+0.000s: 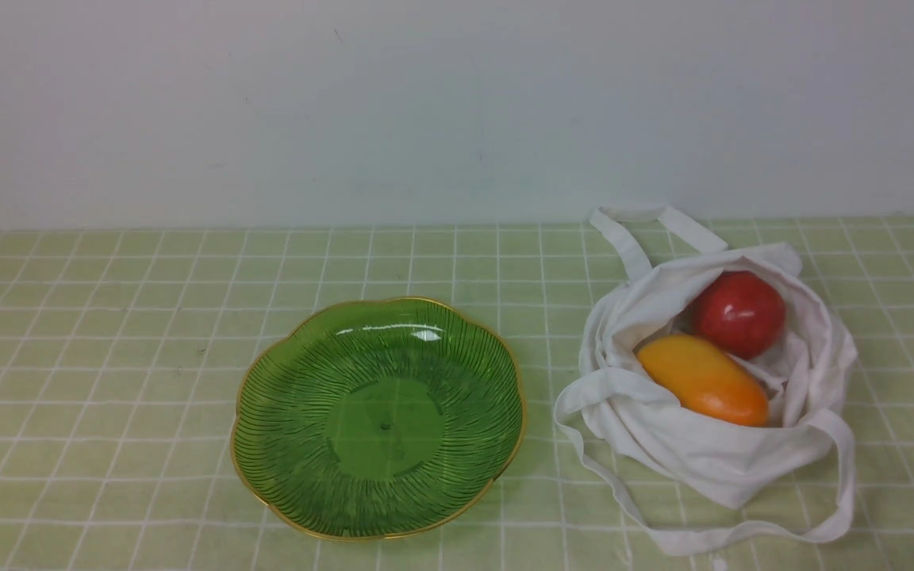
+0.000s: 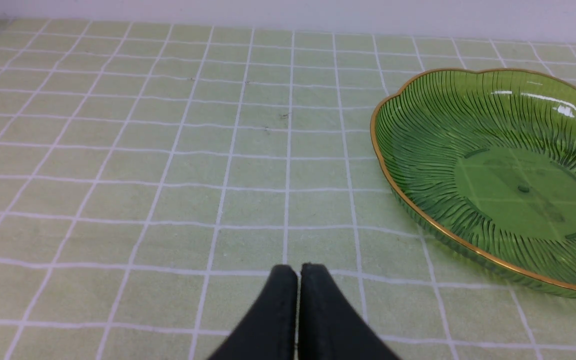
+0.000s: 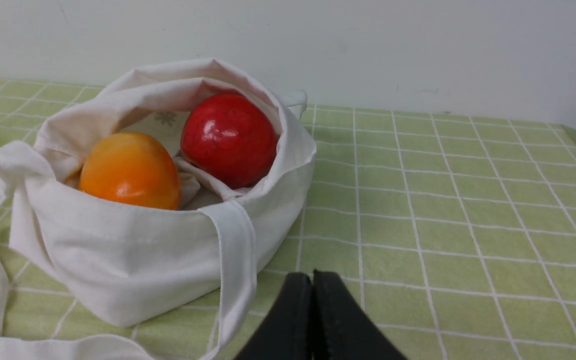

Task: Take the fruit out of the bag on the green coffee tablecloth and place them on the plate.
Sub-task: 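Reach into the bag and grasp a fruit with the right gripper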

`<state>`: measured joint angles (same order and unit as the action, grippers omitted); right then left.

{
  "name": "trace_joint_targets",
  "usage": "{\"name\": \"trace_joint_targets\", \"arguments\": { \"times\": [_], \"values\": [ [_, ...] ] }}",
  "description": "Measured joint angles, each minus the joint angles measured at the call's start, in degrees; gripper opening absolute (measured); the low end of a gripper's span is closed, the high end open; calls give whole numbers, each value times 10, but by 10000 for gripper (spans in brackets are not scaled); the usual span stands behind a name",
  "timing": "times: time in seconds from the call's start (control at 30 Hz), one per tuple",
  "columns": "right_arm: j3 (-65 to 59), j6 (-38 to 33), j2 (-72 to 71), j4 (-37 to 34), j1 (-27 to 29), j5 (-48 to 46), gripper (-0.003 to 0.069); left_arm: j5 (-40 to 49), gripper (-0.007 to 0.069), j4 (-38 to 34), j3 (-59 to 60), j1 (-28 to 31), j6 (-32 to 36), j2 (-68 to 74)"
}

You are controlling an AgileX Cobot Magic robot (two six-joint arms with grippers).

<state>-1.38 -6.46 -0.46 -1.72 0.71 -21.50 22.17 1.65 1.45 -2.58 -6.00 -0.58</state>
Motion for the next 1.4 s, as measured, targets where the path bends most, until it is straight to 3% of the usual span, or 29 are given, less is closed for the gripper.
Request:
{"name": "trace_joint_targets", "arguments": {
  "times": [0.33,0.57,0.8,0.97,1.07,1.27,1.4],
  "values": [
    [0,12,0,-20,0,2,-15,0,-8,0,0,0,0,0],
    [-3,125,0,-283,0,13,-15,0,-8,0,0,0,0,0],
    [-3,116,0,-410,0,38,-15,0,-8,0,0,0,0,0],
    [38,26,1,-414,0,24,-15,0,-8,0,0,0,0,0],
    [137,-52,59,-388,0,-4,-15,0,-8,0,0,0,0,0],
    [310,-83,289,-315,0,-175,-15,0,-8,0,0,0,0,0],
    [414,-113,454,-303,0,-267,-14,0,-8,0,0,0,0,0]
  ]
}}
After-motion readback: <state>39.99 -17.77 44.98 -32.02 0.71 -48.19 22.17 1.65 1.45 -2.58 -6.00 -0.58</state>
